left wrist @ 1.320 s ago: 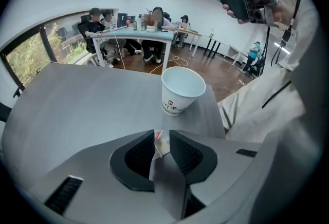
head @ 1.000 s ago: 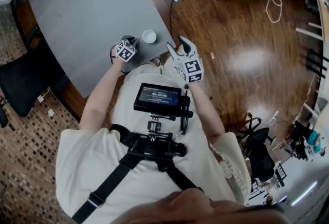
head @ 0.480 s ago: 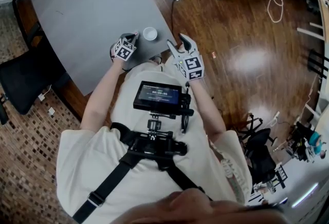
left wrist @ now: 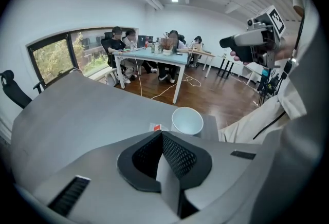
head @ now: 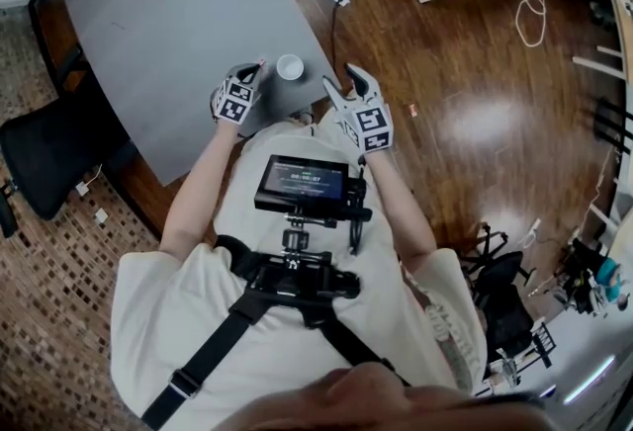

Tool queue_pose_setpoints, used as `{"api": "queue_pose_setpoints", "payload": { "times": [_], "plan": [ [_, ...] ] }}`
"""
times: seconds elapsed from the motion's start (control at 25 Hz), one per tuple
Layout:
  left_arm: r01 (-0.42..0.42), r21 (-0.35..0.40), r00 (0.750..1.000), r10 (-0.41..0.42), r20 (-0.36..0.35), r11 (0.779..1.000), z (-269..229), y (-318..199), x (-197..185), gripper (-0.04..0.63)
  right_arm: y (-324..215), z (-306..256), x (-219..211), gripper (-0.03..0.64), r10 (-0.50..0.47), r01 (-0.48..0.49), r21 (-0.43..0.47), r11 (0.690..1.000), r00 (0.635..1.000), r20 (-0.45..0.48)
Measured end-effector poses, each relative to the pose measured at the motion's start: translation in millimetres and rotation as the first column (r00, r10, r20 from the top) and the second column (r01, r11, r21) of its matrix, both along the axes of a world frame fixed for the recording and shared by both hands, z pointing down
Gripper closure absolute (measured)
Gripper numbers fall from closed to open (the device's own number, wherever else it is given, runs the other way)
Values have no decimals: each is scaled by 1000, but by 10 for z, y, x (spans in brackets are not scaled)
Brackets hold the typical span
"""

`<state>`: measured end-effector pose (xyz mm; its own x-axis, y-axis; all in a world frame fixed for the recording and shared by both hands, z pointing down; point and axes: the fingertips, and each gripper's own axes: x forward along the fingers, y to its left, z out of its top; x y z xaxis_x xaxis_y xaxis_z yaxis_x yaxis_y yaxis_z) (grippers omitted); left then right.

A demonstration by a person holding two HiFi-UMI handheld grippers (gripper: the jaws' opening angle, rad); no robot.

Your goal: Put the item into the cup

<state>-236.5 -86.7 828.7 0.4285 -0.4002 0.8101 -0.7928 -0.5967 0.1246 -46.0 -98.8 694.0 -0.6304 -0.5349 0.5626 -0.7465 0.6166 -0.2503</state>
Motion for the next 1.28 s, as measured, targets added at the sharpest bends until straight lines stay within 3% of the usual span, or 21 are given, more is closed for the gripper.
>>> {"api": "queue_pose_setpoints", "payload": {
  "times": [0.24,0.6,1.04,1.28],
  "plan": [
    [21,67,998,-17,-58,998,-389,-116,34,595,-34,-48,-9,376,9,-9,8,1000,1000,1],
    [-57,129,995,68,-76,990,-710,-212,253,595,-55,-85,-4,376,24,-24,17,1000,1000,0],
    [-190,125,978,199,-68,974,-633,-193,568,595,-136,3,57,376,43,-43,26,999,999,-2],
    [-268,108,961,273,-32,957,-520,-112,740,595,-71,38,131,376,61,-61,21,998,998,-1]
  ]
}}
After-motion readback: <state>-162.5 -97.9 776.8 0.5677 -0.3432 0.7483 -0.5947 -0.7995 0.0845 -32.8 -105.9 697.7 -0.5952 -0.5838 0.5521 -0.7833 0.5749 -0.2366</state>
